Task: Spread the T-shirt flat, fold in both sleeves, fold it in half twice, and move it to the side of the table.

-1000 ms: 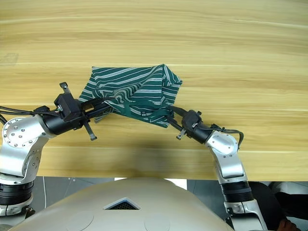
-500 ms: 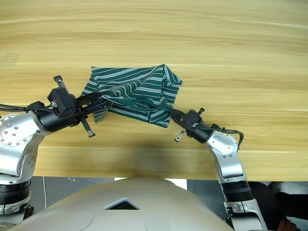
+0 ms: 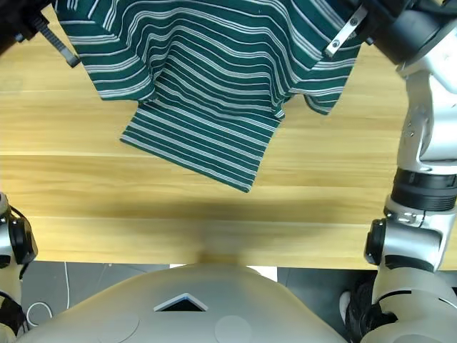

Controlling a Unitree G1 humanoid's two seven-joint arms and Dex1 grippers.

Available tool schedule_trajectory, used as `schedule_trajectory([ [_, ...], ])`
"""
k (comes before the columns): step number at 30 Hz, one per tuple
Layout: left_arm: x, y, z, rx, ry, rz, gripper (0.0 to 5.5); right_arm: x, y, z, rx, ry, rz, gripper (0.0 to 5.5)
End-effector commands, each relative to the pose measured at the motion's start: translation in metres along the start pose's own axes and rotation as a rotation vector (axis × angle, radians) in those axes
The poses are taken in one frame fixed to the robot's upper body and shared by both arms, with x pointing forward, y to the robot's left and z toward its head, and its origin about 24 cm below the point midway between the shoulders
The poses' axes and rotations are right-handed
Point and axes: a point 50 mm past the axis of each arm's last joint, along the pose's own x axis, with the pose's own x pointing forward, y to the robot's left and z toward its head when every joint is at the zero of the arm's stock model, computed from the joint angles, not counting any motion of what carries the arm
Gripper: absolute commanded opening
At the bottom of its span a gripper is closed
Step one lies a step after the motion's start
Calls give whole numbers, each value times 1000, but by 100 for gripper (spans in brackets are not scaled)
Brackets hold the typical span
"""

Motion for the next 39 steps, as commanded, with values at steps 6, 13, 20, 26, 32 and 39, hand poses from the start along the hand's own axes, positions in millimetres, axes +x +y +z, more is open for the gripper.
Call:
schedule_trajectory([
  [6,-2,5,24,48,96,-203,0,-10,-29,54,-108,-31,191,6],
  [13,61,49,6,41,159,-95,0,53,-87,15,-95,98,-121,6],
  [20,131,105,46,254,236,427,0,112,-125,36,-370,280,-618,6],
  [26,124,124,89,300,118,520,0,108,-137,59,-420,206,-711,6],
  [32,121,43,-27,371,310,-205,0,90,-96,-22,-346,310,-363,6],
  [39,-16,-135,-93,189,275,-851,0,9,25,-95,7,257,325,6],
])
